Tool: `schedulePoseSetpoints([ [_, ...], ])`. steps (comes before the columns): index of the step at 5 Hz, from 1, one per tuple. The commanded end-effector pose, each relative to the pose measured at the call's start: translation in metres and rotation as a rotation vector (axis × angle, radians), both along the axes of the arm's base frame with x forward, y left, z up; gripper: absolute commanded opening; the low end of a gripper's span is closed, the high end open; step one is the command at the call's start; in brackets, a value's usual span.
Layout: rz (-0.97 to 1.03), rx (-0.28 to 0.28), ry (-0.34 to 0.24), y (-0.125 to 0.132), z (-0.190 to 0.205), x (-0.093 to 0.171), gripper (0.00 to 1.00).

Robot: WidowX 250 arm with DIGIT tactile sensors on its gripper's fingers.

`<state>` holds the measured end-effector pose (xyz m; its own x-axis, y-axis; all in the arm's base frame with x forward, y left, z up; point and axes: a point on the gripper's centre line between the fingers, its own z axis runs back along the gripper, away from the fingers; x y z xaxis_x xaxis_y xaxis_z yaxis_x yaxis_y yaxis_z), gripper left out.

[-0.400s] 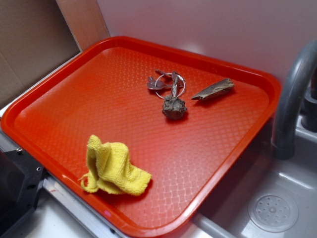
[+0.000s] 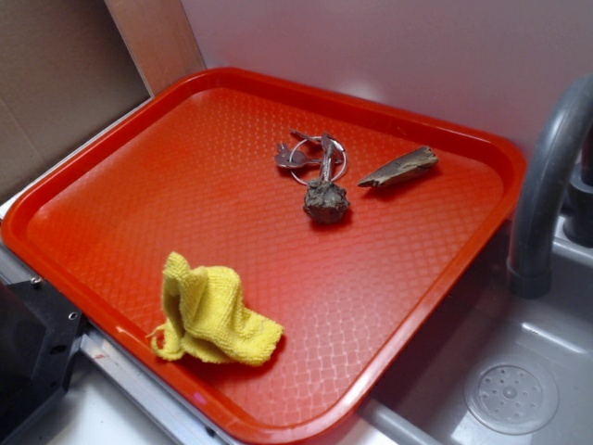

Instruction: Grab the wood chip.

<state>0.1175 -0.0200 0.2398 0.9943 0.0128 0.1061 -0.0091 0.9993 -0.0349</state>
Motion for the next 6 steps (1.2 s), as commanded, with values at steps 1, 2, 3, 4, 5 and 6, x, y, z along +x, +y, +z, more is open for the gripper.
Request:
schedulePoseSetpoints([
  [1, -0.234, 0.052, -0.104, -0.051, -0.046, 0.099, 1.0],
  [2, -0.233, 0.031, -0.157, -0.065, -0.082, 0.142, 1.0],
  [3, -0.179, 0.036, -0.193, -0.079, -0.119, 0.176, 1.0],
  [4, -0.009, 0.039, -0.163, -0.088, -0.146, 0.198, 1.0],
  [5, -0.025, 0.05, -0.108, -0.097, -0.166, 0.199, 1.0],
  [6, -0.097, -0.027, -0.058, -0.115, -0.175, 0.198, 1.0],
])
